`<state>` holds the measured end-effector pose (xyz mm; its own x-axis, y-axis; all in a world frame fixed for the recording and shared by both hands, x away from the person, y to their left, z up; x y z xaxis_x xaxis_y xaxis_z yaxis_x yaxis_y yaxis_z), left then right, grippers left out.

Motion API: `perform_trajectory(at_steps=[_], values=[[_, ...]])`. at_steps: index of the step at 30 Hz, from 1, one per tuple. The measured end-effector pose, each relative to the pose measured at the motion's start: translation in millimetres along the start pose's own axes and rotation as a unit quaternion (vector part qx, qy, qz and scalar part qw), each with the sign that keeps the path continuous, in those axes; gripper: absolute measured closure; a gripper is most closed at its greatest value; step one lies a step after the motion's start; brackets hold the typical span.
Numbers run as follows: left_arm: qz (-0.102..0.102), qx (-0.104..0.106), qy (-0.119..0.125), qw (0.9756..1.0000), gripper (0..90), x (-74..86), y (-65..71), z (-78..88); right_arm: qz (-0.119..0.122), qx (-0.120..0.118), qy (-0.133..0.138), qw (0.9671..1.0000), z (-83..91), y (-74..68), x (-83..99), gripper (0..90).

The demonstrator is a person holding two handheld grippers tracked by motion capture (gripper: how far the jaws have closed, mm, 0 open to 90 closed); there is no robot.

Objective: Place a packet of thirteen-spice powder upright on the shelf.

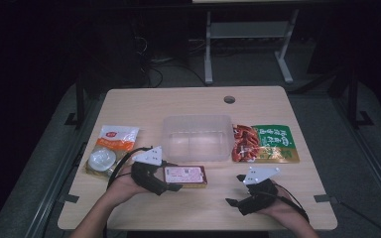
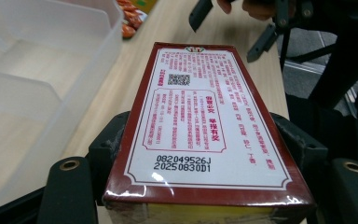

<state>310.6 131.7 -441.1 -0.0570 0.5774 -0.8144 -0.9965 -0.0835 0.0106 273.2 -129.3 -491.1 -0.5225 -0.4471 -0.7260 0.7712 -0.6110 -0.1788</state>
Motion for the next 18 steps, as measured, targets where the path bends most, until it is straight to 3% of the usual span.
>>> perform_trajectory(at_steps=[9, 18], values=[[0.007, -0.012, 0.003, 0.9999, 31.0, -10.9, -15.3, 3.2, -0.009, -0.006, 0.0, 0.9999, -2.1, 5.0, 1.0, 13.7], [-0.002, -0.02, -0.004, 0.9998, 31.0, -24.0, -31.7, -0.2, -0.007, -0.014, 0.003, 0.9999, -1.5, 3.3, 0.2, 13.7]])
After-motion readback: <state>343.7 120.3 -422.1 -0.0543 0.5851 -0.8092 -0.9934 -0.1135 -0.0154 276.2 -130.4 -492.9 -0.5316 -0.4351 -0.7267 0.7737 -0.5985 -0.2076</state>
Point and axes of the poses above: each handheld gripper's, and its own axes: z roughly backward along the jaws, x roughly out of its underside, y roughly to its right, the point moved 6 cm from there along -z, roughly forward along the jaws, and after that the axes turned 9 degrees about -z, right-handed, at the moved point
